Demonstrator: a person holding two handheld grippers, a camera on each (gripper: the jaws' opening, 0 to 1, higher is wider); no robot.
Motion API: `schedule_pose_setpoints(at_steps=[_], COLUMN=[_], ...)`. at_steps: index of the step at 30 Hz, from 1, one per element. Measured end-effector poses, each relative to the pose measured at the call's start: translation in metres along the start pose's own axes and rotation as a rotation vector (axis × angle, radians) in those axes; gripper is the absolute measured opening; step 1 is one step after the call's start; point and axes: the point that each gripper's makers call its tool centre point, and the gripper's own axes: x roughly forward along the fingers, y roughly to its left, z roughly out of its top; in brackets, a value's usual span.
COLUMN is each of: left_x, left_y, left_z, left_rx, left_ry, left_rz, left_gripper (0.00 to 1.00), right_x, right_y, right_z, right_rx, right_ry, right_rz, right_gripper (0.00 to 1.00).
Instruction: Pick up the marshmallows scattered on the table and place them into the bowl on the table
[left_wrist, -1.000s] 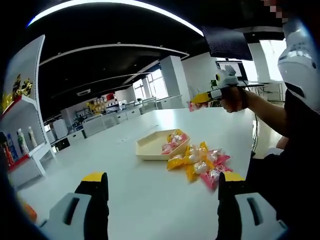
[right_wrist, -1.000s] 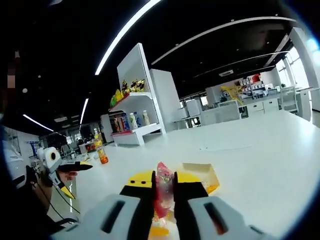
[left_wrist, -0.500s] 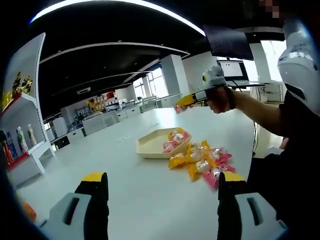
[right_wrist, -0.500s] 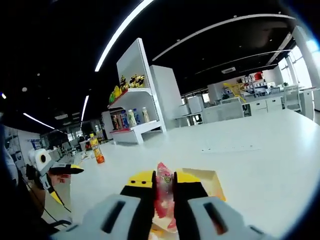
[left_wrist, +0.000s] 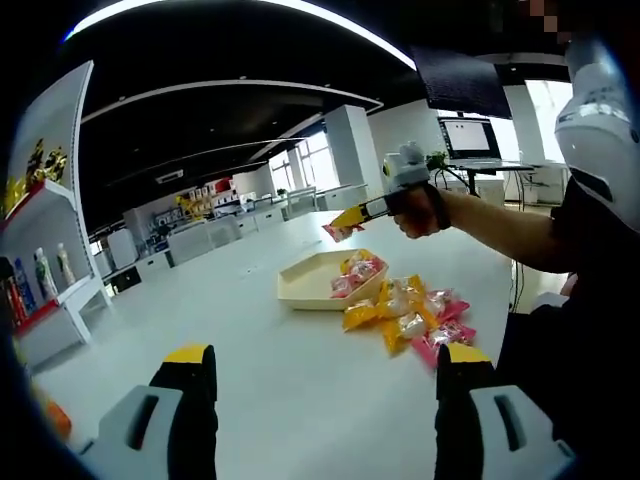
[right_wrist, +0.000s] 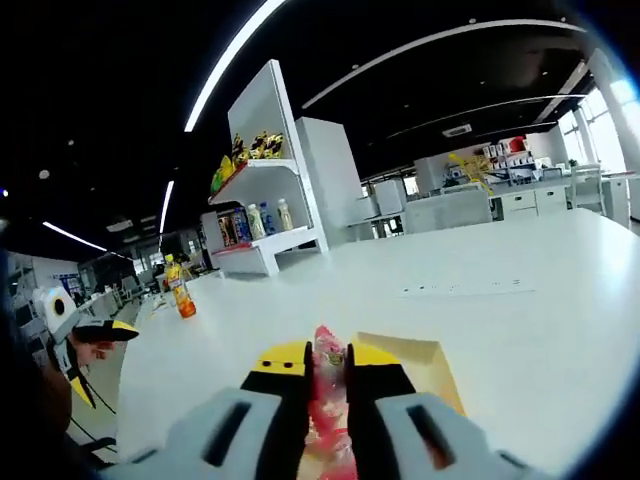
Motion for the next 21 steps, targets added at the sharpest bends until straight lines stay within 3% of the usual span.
schedule_pose_setpoints(at_steps=[12, 21], left_x=[0.004, 0.005], left_y=[0.005, 0.007], left_z=[-0.007, -0.012], left_rx=[-0.018, -0.024], left_ry=[0.011, 0.019], left_rz=[-0.004, -0.001], left_gripper=[0.9, 0.9], right_x=[0.022, 0.028], right_y=[-0.004, -0.01], right_z=[-0.023, -0.042], right_rx=[-0.006, -0.058], right_ry=[0.049, 0.096], right_rz=[0.0, -0.022], right_gripper=[0.11, 0.11])
